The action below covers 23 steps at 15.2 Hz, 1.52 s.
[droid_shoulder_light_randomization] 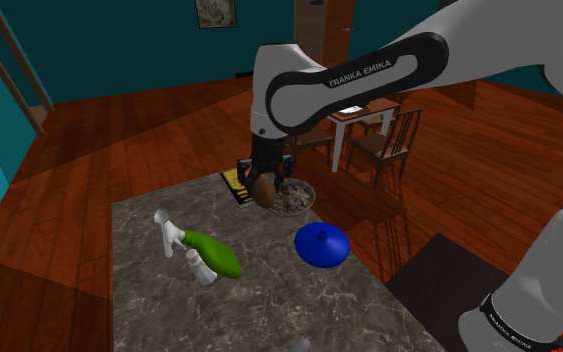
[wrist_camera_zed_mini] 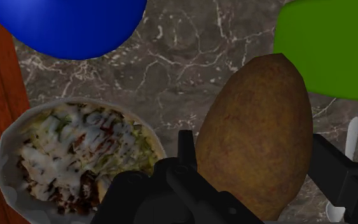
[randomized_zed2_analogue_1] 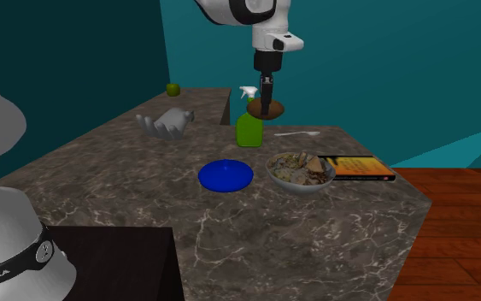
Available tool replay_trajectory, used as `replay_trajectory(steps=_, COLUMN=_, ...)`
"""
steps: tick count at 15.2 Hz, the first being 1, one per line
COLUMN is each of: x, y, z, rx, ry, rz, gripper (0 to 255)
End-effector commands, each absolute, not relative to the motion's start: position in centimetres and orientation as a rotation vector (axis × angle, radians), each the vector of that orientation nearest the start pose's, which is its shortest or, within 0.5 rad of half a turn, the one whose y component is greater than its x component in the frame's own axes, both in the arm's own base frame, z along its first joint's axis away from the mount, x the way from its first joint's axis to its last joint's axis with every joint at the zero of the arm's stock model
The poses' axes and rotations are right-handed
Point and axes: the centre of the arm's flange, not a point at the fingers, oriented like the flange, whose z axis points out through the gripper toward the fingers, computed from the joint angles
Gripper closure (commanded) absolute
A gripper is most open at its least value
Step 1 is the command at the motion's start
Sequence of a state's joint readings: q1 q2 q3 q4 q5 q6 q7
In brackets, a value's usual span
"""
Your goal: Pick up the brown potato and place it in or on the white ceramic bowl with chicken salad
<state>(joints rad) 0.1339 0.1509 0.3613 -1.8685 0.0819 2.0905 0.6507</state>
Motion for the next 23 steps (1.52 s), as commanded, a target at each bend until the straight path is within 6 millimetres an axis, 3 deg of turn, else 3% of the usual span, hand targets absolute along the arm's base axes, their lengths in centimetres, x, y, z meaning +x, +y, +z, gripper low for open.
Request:
replay_trajectory(steps=1, x=54.5, y=26.2, z=44.6, rx=-2.978, ry=0.295, rz=0.002, gripper=255)
replay_trajectory(steps=11, x=60.2, y=14.8, z=45.0, rx=-2.978, ry=0.295, rz=0.002, gripper=255)
replay_trajectory(steps=23, x=60.2, y=14.8, z=38.6, rx=-2.978, ry=0.295, rz=0.002, gripper=255)
